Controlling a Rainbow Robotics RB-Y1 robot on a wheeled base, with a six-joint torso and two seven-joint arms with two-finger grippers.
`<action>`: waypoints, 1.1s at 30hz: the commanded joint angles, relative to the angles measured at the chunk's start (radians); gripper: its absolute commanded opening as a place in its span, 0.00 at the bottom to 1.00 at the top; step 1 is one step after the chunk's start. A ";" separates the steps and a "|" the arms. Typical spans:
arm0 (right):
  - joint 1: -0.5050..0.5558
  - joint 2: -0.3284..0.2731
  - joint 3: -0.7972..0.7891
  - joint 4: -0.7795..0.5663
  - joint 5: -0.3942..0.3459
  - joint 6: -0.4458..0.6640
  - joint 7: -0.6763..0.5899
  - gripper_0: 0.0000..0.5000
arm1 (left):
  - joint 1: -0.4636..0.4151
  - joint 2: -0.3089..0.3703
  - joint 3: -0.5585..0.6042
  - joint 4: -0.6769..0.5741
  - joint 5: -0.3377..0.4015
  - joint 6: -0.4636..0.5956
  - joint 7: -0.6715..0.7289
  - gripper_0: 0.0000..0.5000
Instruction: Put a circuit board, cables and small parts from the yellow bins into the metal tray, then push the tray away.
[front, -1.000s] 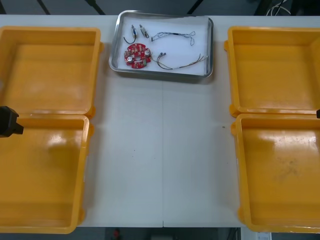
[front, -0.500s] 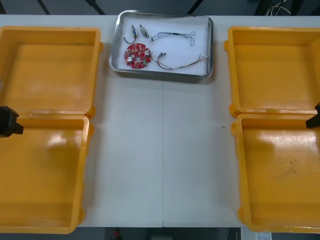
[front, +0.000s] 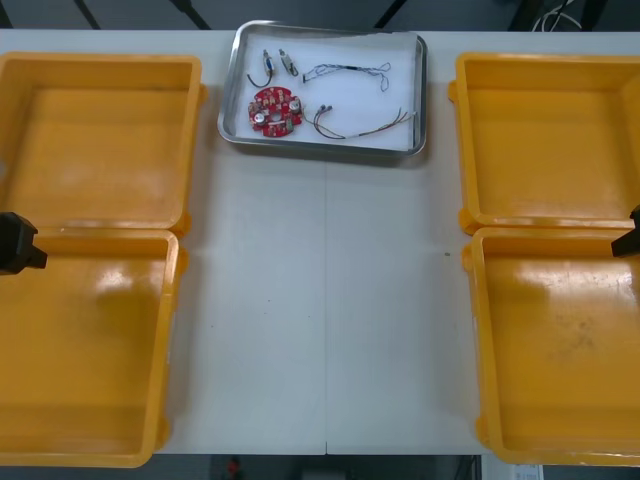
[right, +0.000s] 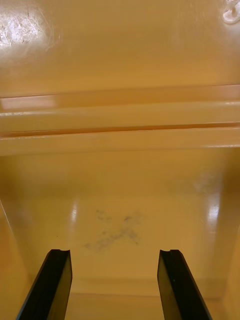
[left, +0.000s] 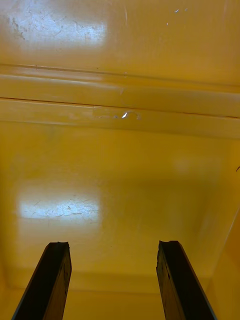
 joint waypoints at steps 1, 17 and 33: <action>0.005 0.004 0.003 -0.004 -0.008 0.008 -0.018 1.00 | 0.020 0.052 0.024 -0.017 0.008 -0.008 0.043 1.00; 0.005 0.004 0.003 -0.004 -0.008 0.008 -0.018 1.00 | 0.020 0.052 0.024 -0.017 0.008 -0.008 0.043 1.00; 0.005 0.004 0.003 -0.004 -0.008 0.008 -0.018 1.00 | 0.020 0.052 0.024 -0.017 0.008 -0.008 0.043 1.00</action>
